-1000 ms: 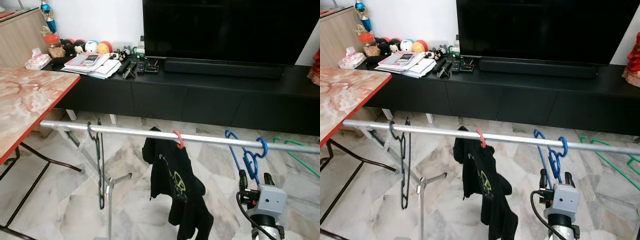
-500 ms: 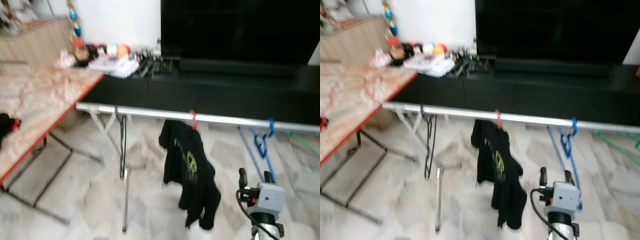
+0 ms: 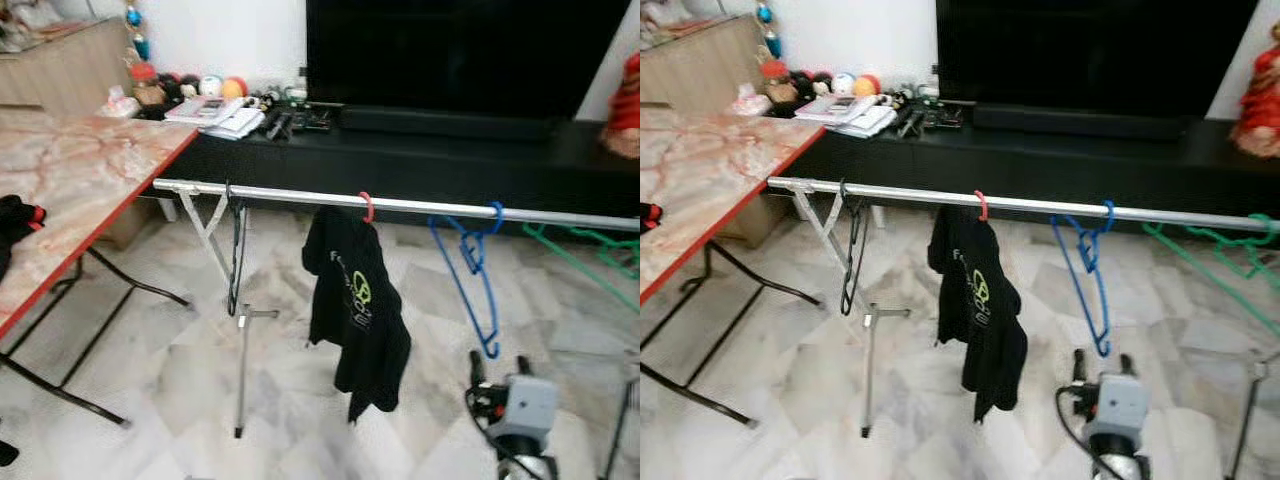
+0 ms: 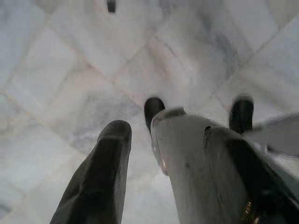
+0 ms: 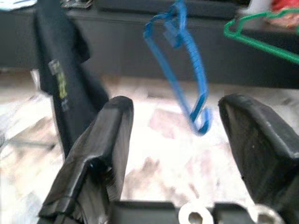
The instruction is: Hang hanger
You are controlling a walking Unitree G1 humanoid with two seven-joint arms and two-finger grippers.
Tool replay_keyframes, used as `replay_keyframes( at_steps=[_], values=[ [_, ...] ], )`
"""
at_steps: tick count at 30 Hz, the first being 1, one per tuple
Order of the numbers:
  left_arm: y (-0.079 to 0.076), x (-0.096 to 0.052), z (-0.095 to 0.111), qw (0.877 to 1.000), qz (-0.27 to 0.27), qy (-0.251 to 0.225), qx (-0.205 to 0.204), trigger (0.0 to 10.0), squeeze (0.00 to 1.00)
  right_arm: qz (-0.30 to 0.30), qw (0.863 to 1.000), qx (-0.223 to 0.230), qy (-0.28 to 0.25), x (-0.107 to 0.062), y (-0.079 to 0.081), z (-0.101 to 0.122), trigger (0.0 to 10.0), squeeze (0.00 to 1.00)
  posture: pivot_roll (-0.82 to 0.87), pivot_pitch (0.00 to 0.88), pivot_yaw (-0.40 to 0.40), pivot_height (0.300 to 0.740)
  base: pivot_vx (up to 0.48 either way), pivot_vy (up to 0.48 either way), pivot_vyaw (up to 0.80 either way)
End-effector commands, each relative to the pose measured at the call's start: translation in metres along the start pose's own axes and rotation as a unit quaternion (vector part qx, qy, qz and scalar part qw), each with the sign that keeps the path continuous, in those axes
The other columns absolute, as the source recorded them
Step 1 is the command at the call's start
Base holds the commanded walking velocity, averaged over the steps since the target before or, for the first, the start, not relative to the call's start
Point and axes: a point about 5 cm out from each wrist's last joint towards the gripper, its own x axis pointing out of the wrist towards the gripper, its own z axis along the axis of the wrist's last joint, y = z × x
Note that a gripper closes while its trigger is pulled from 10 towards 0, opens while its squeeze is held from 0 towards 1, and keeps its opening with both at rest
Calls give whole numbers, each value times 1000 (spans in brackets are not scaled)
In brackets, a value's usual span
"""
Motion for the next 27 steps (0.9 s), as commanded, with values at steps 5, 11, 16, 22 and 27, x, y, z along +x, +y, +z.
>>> replay_keyframes(
  at_steps=[5, 11, 16, 22, 27],
  values=[
    [-3, -1, -10, 1000, -3, 20, 6, 10000, 0, 11, 992, 18, 128, -5, -6, -43, 10000, 0, 59, 68, 16, 740, 0, 0, 0],
    [-8, -1, -14, 1000, -8, 21, 11, 10000, 0, 6, 966, 40, 256, -27, -15, -81, 10000, 0, 42, 86, 31, 740, 0, 0, 0],
    [-11, -2, -18, 999, -11, 25, 17, 10000, 0, 10, 938, 39, 343, -50, -23, -104, 10000, 0, 33, 88, 35, 740, 0, 0, 0],
    [-10, -4, -23, 1000, -2, 24, 8, 10000, 0, -6, 935, 50, 350, -46, -19, -104, 10000, 0, 44, 93, 14, 740, 0, 0, 0],
    [-11, -4, -23, 1000, -2, 19, -3, 10000, 0, 6, 933, 50, 356, -40, -7, -101, 10000, 0, 64, 88, 2, 740, 0, 0, 0]
  ],
)
